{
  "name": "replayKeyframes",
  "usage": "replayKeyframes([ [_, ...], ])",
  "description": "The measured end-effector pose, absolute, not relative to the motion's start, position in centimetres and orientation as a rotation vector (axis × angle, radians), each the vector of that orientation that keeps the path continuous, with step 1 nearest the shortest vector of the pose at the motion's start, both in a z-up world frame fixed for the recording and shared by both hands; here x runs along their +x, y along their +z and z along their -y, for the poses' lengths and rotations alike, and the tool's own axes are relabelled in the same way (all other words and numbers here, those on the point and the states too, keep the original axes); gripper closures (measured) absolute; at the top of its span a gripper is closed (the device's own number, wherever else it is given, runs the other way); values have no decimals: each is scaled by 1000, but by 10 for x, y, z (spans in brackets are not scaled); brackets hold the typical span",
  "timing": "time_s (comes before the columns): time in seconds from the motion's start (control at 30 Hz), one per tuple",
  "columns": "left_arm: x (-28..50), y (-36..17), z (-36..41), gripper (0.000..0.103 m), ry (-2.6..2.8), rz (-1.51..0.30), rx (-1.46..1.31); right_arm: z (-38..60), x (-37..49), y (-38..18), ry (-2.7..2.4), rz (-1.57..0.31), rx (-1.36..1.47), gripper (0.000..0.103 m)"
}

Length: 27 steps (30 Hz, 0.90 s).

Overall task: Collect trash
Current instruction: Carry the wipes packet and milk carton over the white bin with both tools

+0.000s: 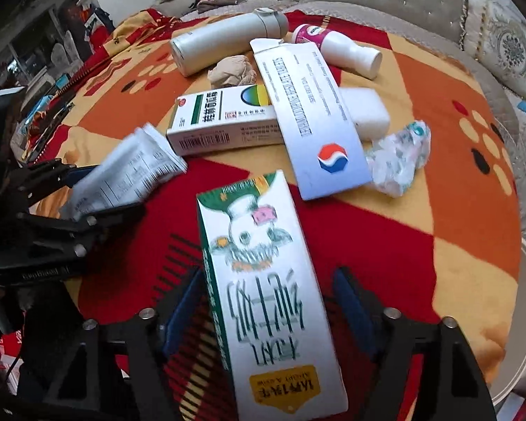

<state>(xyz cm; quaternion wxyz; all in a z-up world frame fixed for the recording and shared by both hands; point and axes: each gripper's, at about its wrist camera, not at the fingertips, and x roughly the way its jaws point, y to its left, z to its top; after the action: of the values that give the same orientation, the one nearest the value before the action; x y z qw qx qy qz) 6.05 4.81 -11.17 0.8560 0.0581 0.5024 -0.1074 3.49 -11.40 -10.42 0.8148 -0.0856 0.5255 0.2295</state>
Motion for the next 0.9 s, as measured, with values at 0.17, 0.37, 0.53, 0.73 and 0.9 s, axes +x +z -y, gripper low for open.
replayKeyframes([
  [0.17,50,-88,-50,56,-234,-1011,60,127,22,-93,513,-1065,-150,47],
  [0.37,43,-62,-37,56,-258,-962,25,141,8,-73,526,-1008,-99,47],
  [0.53,43,-50,-10,56,-295,-938,42,158,4,-65,483,-982,-69,47],
  [0.73,51,-43,32,56,-347,-917,74,194,4,-52,406,-953,-7,47],
  [0.9,58,-37,74,56,-407,-896,102,230,5,-44,326,-932,42,47],
])
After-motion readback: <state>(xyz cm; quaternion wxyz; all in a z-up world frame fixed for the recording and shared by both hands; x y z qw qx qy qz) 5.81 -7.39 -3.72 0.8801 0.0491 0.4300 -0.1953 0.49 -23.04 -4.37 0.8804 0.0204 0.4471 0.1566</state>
